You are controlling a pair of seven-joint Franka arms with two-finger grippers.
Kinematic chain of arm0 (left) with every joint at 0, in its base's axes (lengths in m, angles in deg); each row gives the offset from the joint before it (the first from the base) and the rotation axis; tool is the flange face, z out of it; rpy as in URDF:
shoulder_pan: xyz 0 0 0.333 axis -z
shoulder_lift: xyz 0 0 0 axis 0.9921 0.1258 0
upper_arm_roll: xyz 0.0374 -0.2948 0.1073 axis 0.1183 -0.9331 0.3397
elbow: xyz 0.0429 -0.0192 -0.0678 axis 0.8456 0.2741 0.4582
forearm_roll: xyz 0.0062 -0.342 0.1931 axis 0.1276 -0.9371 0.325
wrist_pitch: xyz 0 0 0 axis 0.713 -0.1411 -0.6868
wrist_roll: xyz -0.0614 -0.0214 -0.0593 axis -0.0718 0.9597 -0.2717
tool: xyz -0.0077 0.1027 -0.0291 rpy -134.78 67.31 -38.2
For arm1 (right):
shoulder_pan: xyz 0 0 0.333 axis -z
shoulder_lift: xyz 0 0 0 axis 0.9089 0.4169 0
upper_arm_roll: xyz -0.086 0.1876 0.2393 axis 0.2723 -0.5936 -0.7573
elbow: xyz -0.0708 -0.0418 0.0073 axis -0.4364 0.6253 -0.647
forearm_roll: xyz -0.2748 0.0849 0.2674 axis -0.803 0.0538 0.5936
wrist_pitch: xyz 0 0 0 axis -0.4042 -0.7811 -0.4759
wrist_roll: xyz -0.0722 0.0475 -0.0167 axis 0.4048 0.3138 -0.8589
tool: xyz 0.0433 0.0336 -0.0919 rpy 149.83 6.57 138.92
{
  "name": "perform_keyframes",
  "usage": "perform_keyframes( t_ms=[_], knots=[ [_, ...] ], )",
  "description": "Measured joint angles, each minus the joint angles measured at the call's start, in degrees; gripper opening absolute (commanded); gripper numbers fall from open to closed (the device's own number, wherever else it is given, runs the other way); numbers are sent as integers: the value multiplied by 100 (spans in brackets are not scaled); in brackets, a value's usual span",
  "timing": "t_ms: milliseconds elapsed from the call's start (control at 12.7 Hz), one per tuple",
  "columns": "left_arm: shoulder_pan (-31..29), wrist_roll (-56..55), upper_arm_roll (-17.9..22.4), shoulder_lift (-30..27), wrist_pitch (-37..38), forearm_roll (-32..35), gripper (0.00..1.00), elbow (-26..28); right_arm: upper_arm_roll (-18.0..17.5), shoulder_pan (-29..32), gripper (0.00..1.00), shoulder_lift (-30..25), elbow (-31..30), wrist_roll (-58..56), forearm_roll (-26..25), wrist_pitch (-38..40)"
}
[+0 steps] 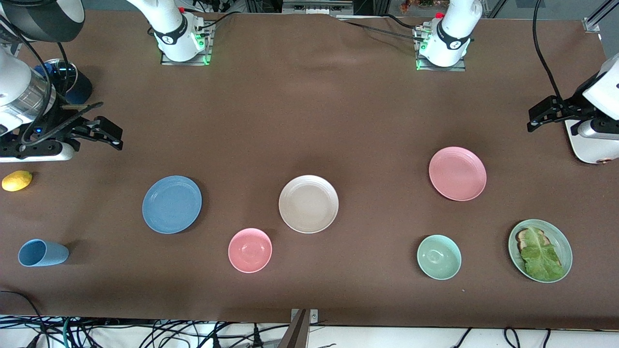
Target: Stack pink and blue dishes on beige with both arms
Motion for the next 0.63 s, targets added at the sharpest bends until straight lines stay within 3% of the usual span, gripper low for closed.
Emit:
perform_keyframes(
  t_ms=[631],
  knots=[
    [5, 0, -6, 2, 0, 0, 100, 0, 21, -1, 100, -26, -39, 0, 0, 22]
  ],
)
